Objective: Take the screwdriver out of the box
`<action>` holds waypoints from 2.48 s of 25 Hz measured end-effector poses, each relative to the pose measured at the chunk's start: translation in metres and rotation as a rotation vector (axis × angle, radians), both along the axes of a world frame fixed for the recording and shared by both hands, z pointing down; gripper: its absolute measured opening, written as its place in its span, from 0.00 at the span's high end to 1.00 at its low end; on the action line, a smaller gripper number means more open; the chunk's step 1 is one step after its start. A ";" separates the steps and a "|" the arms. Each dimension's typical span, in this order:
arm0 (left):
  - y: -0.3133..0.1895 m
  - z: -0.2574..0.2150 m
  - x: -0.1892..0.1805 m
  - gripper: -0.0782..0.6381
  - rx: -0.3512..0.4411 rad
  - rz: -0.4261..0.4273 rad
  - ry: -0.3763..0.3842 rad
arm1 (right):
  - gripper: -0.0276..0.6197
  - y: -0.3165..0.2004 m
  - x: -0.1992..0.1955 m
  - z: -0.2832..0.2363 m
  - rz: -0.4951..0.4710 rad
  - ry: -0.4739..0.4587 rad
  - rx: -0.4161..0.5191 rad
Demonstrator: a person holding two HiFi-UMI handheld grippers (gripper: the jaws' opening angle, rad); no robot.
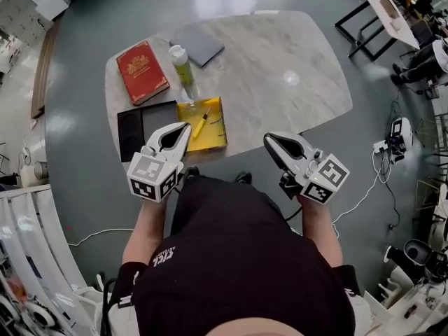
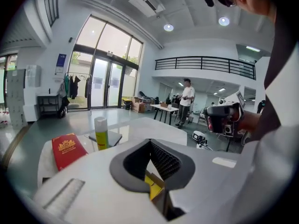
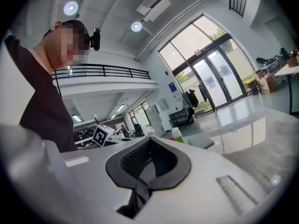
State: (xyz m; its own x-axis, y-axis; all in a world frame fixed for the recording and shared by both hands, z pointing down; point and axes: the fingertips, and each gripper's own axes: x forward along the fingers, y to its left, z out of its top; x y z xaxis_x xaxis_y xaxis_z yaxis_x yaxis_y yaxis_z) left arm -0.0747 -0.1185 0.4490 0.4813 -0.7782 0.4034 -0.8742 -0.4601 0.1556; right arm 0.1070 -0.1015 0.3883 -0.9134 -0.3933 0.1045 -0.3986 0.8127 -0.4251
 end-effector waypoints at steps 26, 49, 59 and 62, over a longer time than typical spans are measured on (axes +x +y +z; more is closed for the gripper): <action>-0.025 0.112 0.030 0.75 -0.325 0.150 -0.131 | 0.94 -0.029 -0.014 0.040 -0.105 -0.005 -0.141; -0.045 0.229 0.011 0.68 -0.569 0.232 -0.233 | 0.94 -0.013 -0.018 0.075 0.021 0.027 -0.245; -0.050 0.253 0.014 0.69 -0.630 0.213 -0.306 | 0.94 -0.010 0.006 0.066 0.086 0.029 -0.235; -0.050 0.263 0.011 0.69 -0.659 0.202 -0.332 | 0.94 -0.012 0.013 0.062 0.102 0.018 -0.224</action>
State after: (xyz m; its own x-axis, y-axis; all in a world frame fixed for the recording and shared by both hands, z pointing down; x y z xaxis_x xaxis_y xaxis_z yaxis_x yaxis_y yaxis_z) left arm -0.0640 -0.1685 0.7118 0.3607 -0.2363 0.9022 -0.8320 -0.5187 0.1968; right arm 0.1197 -0.1133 0.4505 -0.8673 -0.4488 0.2152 -0.4829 0.6538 -0.5826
